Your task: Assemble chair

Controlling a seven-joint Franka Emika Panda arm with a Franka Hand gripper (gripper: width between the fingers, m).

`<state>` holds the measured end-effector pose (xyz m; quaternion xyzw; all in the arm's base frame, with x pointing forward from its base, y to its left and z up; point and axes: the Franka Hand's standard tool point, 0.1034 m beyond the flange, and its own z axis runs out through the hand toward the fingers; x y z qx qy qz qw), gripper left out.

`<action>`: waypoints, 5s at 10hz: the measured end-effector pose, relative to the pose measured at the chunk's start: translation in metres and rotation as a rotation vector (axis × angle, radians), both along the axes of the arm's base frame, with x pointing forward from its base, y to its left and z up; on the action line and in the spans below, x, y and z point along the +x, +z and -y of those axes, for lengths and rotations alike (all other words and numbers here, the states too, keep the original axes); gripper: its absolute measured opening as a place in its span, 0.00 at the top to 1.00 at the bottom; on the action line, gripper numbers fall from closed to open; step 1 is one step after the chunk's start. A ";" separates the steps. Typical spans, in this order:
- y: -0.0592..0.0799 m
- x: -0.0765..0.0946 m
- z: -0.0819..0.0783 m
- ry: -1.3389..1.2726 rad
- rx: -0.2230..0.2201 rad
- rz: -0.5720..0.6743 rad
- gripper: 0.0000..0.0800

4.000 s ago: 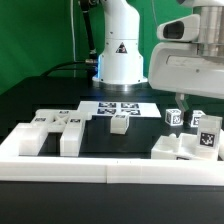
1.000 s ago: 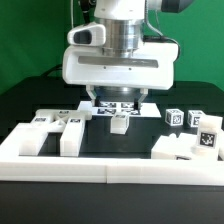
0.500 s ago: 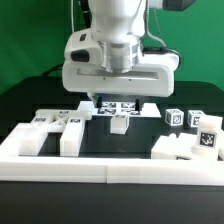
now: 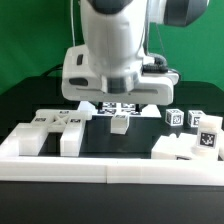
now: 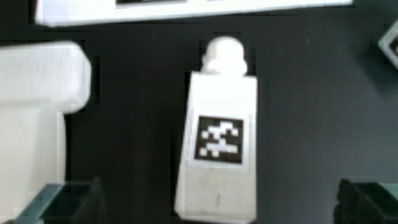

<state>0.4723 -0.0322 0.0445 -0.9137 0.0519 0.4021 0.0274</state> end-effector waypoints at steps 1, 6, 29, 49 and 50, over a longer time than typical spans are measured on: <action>-0.005 0.002 0.000 0.003 -0.001 -0.017 0.19; -0.019 -0.004 0.000 0.005 -0.006 -0.011 0.19; 0.015 0.031 0.001 -0.007 -0.032 0.173 0.64; 0.064 0.127 -0.038 0.072 -0.149 1.258 0.64; 0.065 0.133 -0.046 0.078 -0.140 1.267 0.64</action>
Offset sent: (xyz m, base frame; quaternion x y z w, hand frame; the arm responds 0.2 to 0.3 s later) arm -0.0041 0.0035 -0.0144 0.0007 0.0096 -0.0005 1.0000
